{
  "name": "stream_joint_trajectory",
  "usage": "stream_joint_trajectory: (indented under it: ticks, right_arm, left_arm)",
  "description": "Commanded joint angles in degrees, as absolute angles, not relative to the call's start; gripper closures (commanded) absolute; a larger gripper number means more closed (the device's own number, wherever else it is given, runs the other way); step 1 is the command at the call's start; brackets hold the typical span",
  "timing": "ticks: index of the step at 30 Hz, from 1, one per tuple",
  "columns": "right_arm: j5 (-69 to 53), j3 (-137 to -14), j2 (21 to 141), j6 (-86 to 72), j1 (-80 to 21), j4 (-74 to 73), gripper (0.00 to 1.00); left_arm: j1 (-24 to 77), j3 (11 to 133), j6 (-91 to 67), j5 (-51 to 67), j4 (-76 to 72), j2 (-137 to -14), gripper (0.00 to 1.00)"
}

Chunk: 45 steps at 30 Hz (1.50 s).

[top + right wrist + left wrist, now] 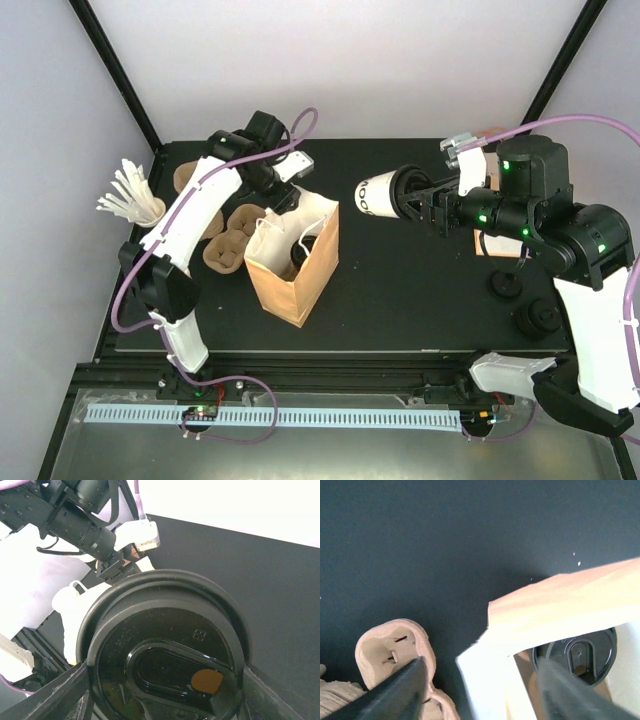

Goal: Pack the takeout coffee

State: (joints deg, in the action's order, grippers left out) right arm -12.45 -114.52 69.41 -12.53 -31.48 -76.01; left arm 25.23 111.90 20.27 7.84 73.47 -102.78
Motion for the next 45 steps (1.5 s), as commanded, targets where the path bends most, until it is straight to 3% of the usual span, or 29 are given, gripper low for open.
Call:
stream_joint_trajectory:
  ticks: [1, 3, 5, 20, 31, 38, 42, 45]
  right_arm:
    - [-11.8, -114.3, 69.0, -12.7, -31.7, -75.7, 0.78]
    - [-11.9, -113.4, 68.7, -12.9, -31.7, -75.1, 0.78]
    - [-12.0, -112.6, 68.7, -12.9, -31.7, -74.7, 0.78]
    - [-8.0, -110.0, 68.7, -12.7, -31.7, -73.7, 0.78]
    - [-1.7, -109.7, 67.3, -11.1, -30.0, -74.3, 0.79]
    - [0.4, -118.3, 70.4, -9.2, -29.8, -76.3, 0.79]
    - [-4.9, -124.4, 74.9, -8.5, -29.9, -77.2, 0.8]
    - [-9.0, -127.3, 77.5, -8.5, -30.0, -77.8, 0.81]
  left_arm:
    - [25.0, 112.6, 18.8, 10.0, 75.7, -103.3, 0.6]
    - [25.0, 113.2, 16.8, 12.3, 75.9, -103.6, 0.95]
    - [25.0, 113.4, 14.1, 14.1, 75.6, -103.6, 0.98]
    - [23.6, 118.0, -23.1, 23.1, 77.6, -106.1, 0.98]
    - [24.3, 91.7, -58.1, 35.0, 43.5, -91.5, 0.98]
    - [27.9, 80.2, -72.0, 27.5, 32.5, -83.6, 0.98]
    - [31.3, 69.8, -79.6, 20.9, 24.9, -77.7, 0.88]
    - [34.4, 63.4, -84.8, 13.9, 21.5, -73.0, 0.71]
